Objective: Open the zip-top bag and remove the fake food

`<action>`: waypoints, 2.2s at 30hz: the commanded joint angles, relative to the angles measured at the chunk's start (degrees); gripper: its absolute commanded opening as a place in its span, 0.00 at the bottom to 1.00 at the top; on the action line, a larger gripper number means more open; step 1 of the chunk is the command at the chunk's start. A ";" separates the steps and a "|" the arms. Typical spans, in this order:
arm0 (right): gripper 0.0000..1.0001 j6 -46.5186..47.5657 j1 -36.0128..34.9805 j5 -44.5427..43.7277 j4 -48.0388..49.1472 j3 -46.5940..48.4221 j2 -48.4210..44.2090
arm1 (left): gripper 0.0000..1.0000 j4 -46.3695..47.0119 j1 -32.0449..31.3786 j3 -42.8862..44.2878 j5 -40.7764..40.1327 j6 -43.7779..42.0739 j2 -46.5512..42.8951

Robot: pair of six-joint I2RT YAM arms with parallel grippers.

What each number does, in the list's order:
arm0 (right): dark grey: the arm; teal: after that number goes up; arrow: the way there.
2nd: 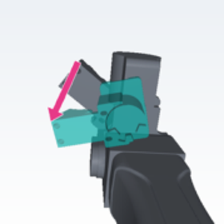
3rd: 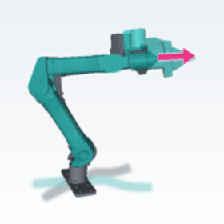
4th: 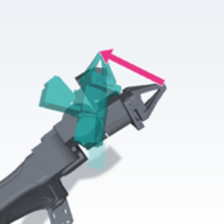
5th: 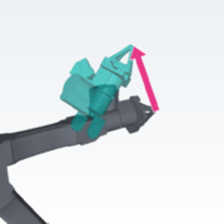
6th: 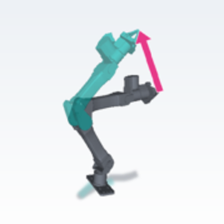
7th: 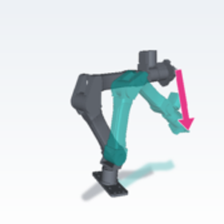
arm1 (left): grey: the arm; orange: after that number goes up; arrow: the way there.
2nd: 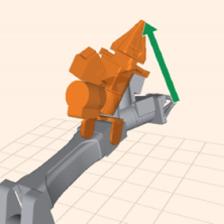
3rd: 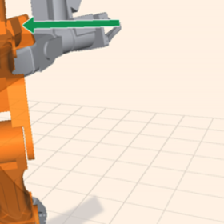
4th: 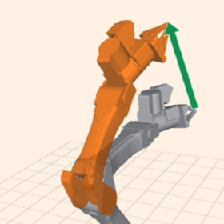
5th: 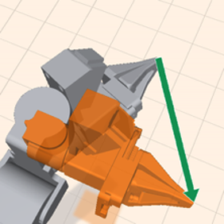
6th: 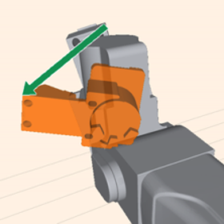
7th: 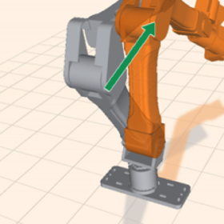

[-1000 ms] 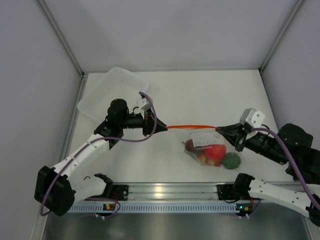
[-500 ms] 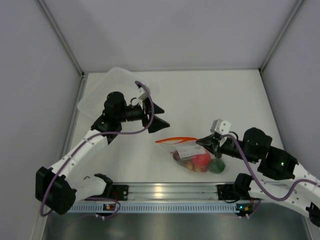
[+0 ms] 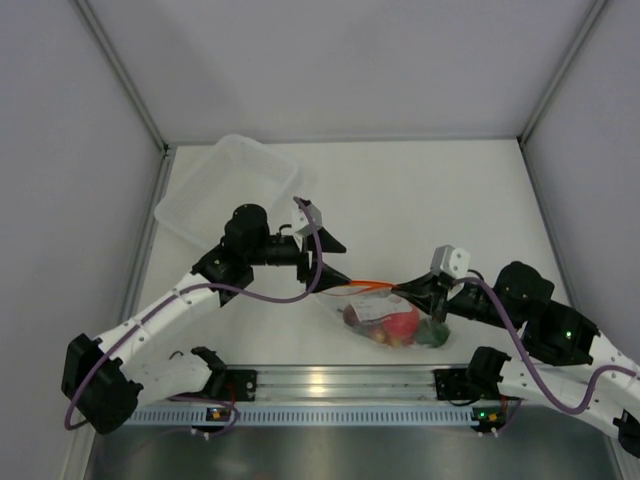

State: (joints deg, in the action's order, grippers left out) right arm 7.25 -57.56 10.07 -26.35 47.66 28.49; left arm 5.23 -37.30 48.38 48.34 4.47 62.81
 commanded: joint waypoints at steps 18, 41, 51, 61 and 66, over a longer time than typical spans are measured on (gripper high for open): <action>0.00 0.14 0.61 1.63 4.11 3.32 -0.19 | 0.71 1.88 -4.89 -0.83 8.62 -6.93 6.62; 0.00 -0.57 0.61 -2.24 4.29 3.05 0.95 | 0.00 0.40 -5.94 3.82 0.46 -5.79 2.85; 0.53 -4.34 0.61 -16.99 4.20 6.56 4.20 | 0.00 -11.82 -5.94 13.58 -25.33 -1.05 3.72; 0.77 -22.52 0.70 -40.21 1.21 9.21 9.48 | 0.00 -13.06 -5.94 15.78 -58.85 17.66 3.02; 0.74 -38.60 0.70 -37.23 4.71 3.17 9.13 | 0.00 -11.13 -6.03 12.36 -66.35 31.28 3.20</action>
State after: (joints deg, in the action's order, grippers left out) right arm -18.65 -57.56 -25.65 -25.43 53.63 38.13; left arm -10.72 -43.11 61.41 -9.23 24.36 67.24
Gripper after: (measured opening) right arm 0.746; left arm 0.022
